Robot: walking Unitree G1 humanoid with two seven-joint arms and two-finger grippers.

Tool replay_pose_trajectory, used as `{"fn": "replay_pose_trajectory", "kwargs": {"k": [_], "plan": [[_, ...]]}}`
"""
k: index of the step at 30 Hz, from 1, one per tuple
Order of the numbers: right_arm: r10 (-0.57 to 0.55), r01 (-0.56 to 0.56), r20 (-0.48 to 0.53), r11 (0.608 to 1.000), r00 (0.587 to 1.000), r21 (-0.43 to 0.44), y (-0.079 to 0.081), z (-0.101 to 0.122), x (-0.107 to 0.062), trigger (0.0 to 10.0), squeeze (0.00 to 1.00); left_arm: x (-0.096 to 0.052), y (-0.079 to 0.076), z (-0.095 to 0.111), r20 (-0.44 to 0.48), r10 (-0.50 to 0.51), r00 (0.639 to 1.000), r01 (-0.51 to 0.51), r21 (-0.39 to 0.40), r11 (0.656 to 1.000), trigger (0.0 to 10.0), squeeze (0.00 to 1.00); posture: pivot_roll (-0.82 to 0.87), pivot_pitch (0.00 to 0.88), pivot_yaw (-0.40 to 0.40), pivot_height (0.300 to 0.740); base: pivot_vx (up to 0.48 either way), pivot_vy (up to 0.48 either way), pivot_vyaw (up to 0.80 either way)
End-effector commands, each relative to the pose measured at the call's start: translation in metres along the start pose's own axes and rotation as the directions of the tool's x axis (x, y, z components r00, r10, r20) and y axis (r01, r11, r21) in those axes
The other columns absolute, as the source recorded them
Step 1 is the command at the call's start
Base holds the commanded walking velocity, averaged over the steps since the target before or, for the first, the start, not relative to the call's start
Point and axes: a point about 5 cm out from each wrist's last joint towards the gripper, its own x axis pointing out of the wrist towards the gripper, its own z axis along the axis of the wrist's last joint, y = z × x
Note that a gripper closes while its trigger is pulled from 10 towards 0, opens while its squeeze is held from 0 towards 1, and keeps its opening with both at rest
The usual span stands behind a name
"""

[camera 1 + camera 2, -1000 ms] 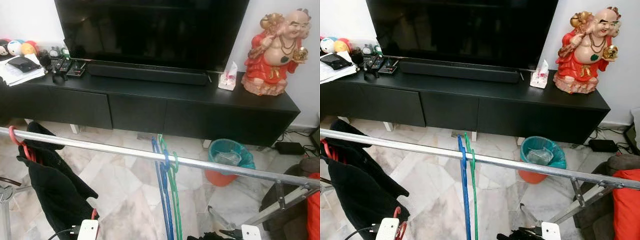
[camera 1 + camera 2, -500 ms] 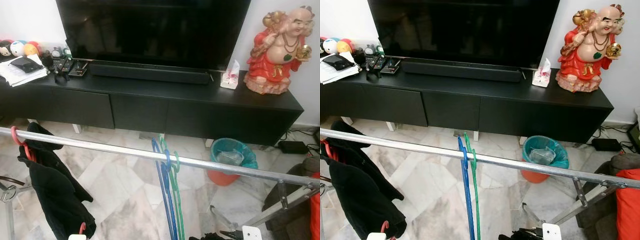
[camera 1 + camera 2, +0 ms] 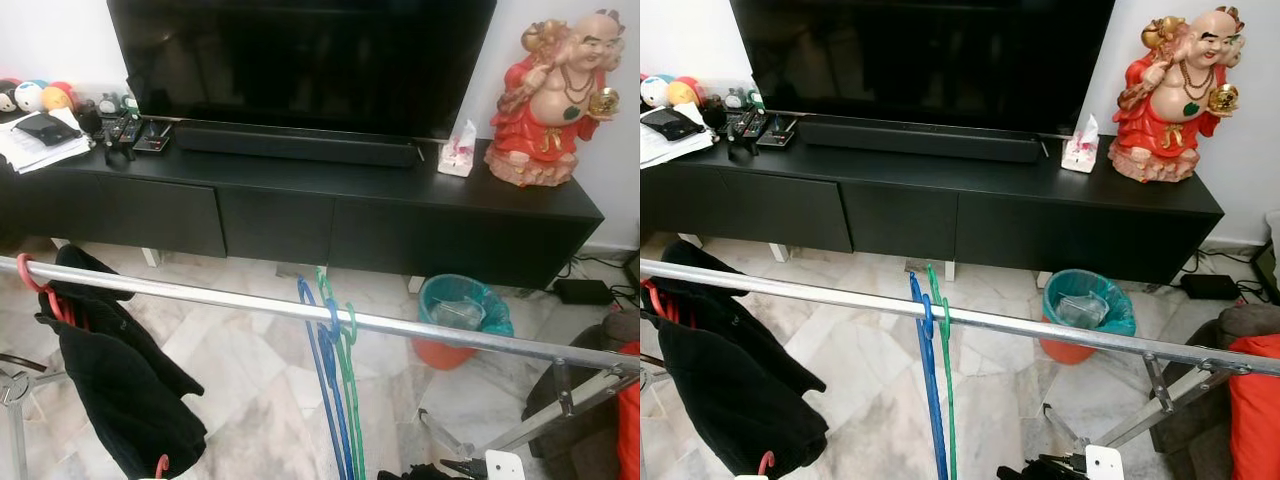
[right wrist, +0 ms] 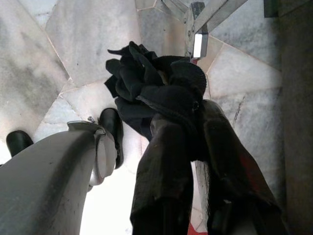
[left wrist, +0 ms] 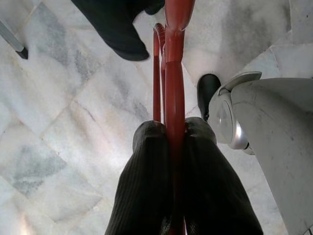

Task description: Hang hanger

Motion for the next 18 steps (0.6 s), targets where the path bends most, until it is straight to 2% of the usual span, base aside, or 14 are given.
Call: {"fn": "replay_pose_trajectory", "kwargs": {"k": [1, 18], "plan": [[-0.01, 0.009, 0.015, 1.0, 1.0, 0.028, -0.0038, 0.0018, -0.0002, 10.0, 0.0, -0.0002, -0.0008, -0.0026, -0.014, -0.005, 1.0, 0.005, 0.011, 1.0, 10.0, 0.0, -0.02, 0.0, -0.062, 0.74, -0.259, 0.0, 0.0], [-0.013, 0.012, 0.021, 0.999, 1.0, 0.038, -0.0035, 0.0028, -0.0001, 10.0, 0.0, 0.0005, -0.0083, -0.0008, -0.014, -0.012, 1.0, 0.012, 0.015, 1.0, 10.0, 0.0, -0.02, 0.0, -0.06, 0.74, -0.277, 0.0, 0.0]]}}
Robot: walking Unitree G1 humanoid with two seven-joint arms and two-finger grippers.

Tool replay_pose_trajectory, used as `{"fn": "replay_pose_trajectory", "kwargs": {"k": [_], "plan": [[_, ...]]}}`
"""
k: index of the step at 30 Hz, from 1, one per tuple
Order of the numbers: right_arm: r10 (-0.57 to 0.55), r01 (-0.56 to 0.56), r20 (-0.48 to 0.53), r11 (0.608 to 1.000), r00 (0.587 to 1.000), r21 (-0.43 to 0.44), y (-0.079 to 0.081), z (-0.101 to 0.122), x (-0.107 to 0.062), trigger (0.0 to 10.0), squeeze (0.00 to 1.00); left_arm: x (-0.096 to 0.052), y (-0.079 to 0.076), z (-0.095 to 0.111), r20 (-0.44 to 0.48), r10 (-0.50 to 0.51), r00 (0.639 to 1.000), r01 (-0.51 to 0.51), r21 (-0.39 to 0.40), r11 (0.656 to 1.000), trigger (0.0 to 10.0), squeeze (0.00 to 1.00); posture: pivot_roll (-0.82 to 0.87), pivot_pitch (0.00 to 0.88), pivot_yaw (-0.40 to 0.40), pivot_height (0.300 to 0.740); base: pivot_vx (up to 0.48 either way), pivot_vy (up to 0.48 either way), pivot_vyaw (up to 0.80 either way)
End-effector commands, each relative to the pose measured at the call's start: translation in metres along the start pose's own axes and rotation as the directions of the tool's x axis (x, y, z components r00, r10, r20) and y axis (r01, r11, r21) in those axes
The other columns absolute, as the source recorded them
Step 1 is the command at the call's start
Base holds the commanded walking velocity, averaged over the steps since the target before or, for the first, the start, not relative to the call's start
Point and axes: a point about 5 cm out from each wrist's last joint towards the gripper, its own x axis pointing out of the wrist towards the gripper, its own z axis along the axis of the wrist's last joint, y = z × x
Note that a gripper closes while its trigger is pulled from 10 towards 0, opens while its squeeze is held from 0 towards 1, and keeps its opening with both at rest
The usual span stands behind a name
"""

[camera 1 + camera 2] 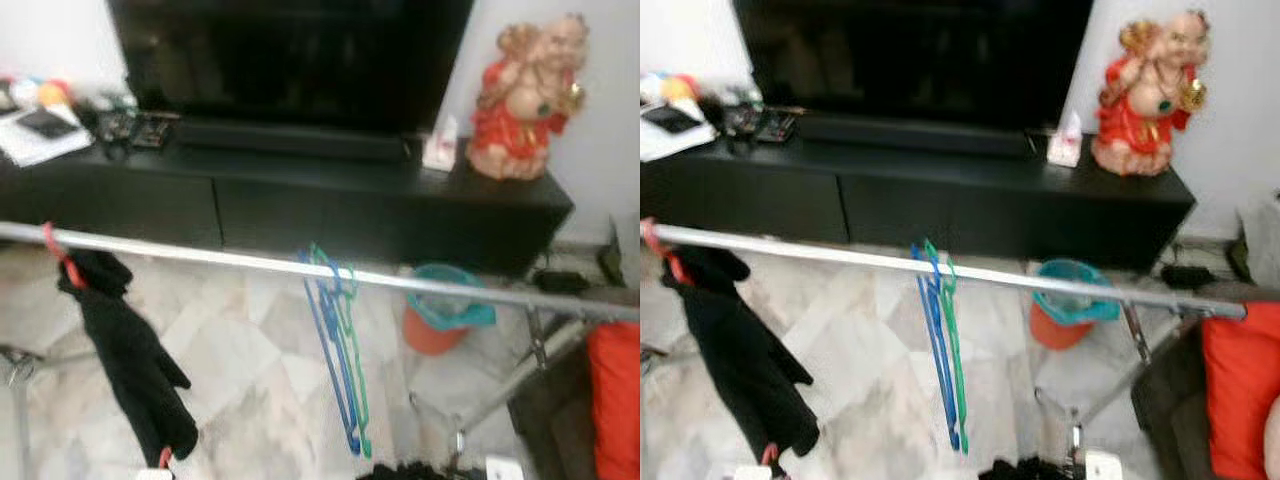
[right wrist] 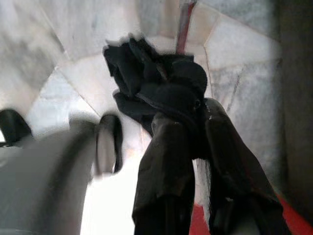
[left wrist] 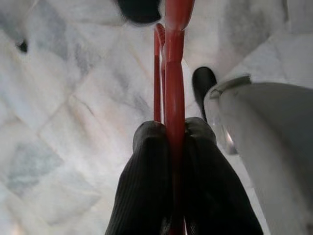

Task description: Hang hanger

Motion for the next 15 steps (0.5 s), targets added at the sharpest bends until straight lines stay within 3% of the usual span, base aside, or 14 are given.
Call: {"fn": "replay_pose_trajectory", "kwargs": {"k": [1, 15], "plan": [[-0.014, 0.013, 0.018, 1.0, 1.0, 0.017, -0.0043, 0.0023, -0.0002, 10.0, 0.0, -0.0024, -0.0034, -0.0154, -0.048, -0.006, 0.999, 0.006, -0.006, 1.0, 10.0, 0.0, -0.02, 0.0, -0.061, 0.74, -0.289, 0.0, 0.0], [-0.017, 0.017, 0.021, 0.999, 1.0, 0.029, -0.0051, 0.0021, -0.0003, 10.0, 0.0, -0.0024, -0.0041, -0.0158, -0.049, -0.007, 0.999, 0.007, -0.003, 1.0, 10.0, 0.0, -0.02, 0.0, -0.061, 0.74, -0.29, 0.0, 0.0]]}}
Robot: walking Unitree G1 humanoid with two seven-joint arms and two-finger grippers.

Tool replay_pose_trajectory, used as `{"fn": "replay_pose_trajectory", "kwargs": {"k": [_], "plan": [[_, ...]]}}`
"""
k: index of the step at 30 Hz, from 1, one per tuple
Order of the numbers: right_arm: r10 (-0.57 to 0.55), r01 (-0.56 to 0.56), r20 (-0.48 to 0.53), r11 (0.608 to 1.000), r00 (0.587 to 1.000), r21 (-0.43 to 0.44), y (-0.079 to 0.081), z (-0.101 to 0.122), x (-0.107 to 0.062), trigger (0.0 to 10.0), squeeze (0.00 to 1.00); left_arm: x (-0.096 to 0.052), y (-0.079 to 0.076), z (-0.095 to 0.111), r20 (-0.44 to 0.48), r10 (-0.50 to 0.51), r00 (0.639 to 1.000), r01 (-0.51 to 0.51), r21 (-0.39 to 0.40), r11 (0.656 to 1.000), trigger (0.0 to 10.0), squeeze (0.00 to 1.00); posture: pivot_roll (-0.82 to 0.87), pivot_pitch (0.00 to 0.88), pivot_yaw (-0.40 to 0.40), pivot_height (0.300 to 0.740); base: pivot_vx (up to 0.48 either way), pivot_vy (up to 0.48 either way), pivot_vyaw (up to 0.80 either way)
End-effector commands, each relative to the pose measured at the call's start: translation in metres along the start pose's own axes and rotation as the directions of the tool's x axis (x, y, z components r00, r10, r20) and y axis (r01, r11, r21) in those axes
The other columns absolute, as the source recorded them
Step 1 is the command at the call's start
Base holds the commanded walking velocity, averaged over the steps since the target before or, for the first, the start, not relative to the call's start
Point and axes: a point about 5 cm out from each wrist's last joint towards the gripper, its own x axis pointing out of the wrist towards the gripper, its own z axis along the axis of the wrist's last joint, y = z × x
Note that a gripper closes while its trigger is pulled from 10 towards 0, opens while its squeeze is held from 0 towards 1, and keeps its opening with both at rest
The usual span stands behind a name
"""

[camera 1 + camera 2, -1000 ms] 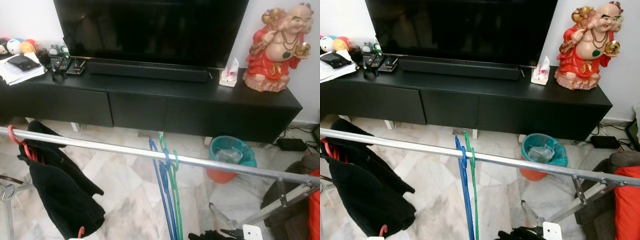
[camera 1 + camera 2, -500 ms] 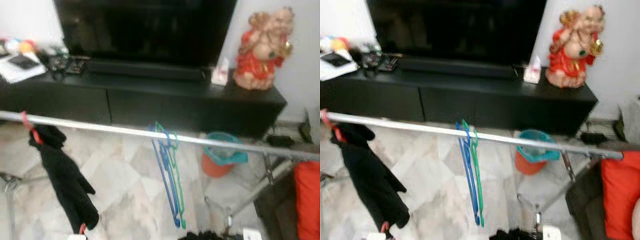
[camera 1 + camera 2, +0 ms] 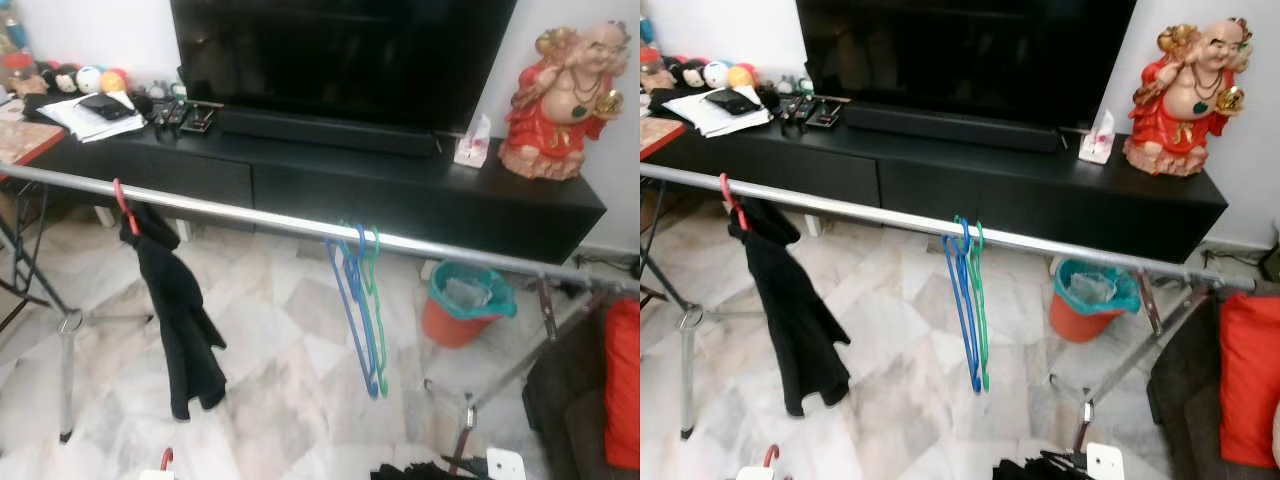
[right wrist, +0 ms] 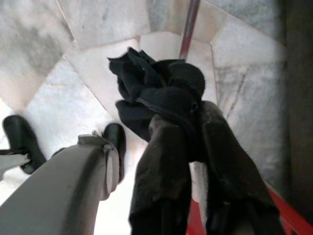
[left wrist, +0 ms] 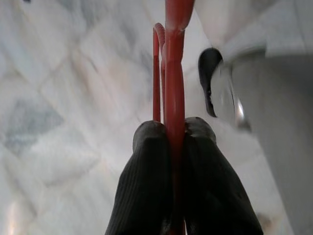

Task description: Hang hanger

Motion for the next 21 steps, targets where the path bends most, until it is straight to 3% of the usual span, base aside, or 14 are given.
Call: {"fn": "replay_pose_trajectory", "kwargs": {"k": [1, 8, 21], "plan": [[-0.009, 0.009, 0.004, 1.0, 1.0, 0.018, -0.0024, -0.0008, -0.0003, 10.0, 0.0, 0.0002, 0.0025, 0.0017, 0.001, 0.007, 1.0, -0.007, 0.007, 1.0, 10.0, 0.0, -0.02, 0.0, -0.06, 0.74, -0.296, 0.0, -0.52], [-0.012, 0.012, 0.004, 0.999, 1.0, 0.041, -0.0019, -0.0013, -0.0003, 10.0, 0.0, 0.0003, 0.0027, 0.0024, 0.003, 0.006, 1.0, -0.006, 0.008, 1.0, 10.0, 0.0, -0.02, 0.0, -0.059, 0.74, -0.296, 0.0, -0.64], [-0.007, 0.007, 0.011, 0.999, 1.0, 0.034, -0.0014, 0.0, -0.0002, 10.0, 0.0, 0.0004, 0.0027, 0.0029, 0.003, 0.006, 1.0, -0.006, 0.01, 1.0, 10.0, 0.0, -0.01, 0.0, -0.059, 0.74, -0.301, 0.0, 0.0]]}}
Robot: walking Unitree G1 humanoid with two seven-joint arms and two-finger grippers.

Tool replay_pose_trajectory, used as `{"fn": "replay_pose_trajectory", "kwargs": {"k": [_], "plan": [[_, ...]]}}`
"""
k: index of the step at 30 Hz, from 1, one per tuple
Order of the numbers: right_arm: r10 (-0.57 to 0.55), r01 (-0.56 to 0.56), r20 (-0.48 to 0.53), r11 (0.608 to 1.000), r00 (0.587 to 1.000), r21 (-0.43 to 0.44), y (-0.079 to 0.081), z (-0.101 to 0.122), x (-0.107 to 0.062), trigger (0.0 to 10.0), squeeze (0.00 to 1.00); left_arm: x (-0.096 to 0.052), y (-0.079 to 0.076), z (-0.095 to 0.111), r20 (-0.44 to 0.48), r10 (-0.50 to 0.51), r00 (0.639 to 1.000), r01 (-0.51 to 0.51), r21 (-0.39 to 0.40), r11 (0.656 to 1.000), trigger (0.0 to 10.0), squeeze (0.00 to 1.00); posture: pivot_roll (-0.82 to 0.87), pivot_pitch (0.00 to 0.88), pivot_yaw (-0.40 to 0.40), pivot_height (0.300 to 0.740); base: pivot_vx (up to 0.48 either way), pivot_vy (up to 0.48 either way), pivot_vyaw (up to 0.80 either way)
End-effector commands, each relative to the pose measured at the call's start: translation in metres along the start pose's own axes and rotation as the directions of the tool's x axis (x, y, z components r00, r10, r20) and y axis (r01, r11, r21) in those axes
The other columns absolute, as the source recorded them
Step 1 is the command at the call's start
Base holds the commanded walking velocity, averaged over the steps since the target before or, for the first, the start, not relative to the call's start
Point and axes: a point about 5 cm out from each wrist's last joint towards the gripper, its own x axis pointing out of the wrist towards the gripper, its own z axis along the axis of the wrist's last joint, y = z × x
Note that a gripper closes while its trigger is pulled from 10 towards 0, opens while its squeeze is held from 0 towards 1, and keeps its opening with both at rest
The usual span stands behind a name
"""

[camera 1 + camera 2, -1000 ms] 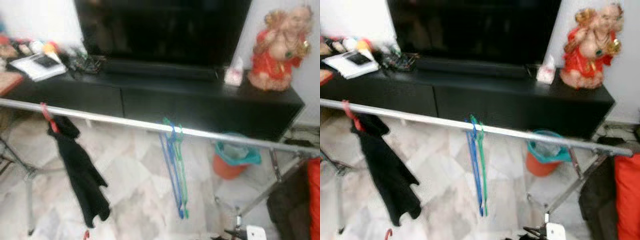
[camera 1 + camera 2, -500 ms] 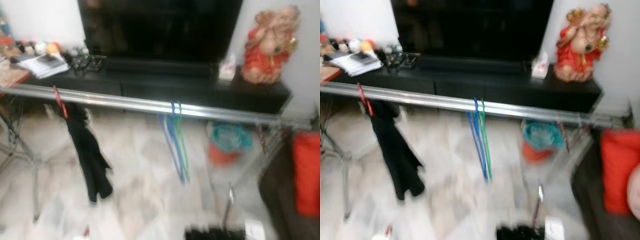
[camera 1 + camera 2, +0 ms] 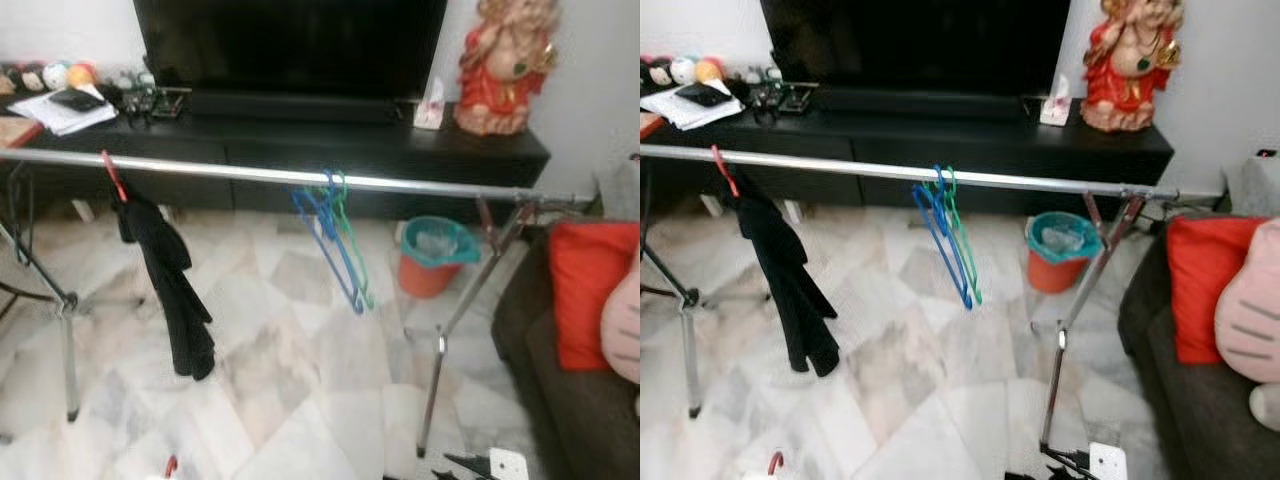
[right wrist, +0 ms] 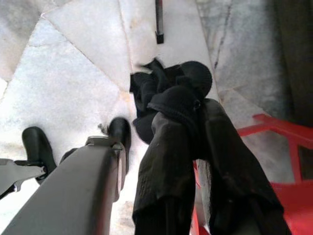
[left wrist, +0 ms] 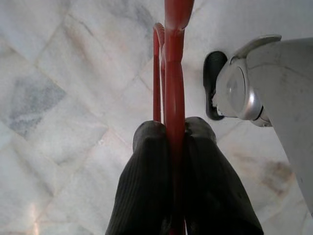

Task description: Hang hanger

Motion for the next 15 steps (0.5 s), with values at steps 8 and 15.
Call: {"fn": "replay_pose_trajectory", "kwargs": {"k": [8, 15], "plan": [[-0.009, 0.009, 0.004, 1.0, 1.0, 0.007, -0.005, -0.001, -0.0006, 10.0, 0.0, 0.0002, -0.0011, 0.0006, 0.0, -0.002, 1.0, 0.002, 0.009, 1.0, 10.0, 0.0, -0.01, 0.0, -0.06, 0.74, -0.303, 0.0, 0.0], [-0.008, 0.008, 0.003, 1.0, 1.0, 0.004, -0.0052, -0.0013, -0.0006, 10.0, 0.0, 0.0002, -0.0014, 0.0006, -0.001, -0.003, 1.0, 0.003, 0.009, 1.0, 10.0, 0.0, -0.01, 0.0, -0.061, 0.74, -0.303, 0.0, 0.0]]}}
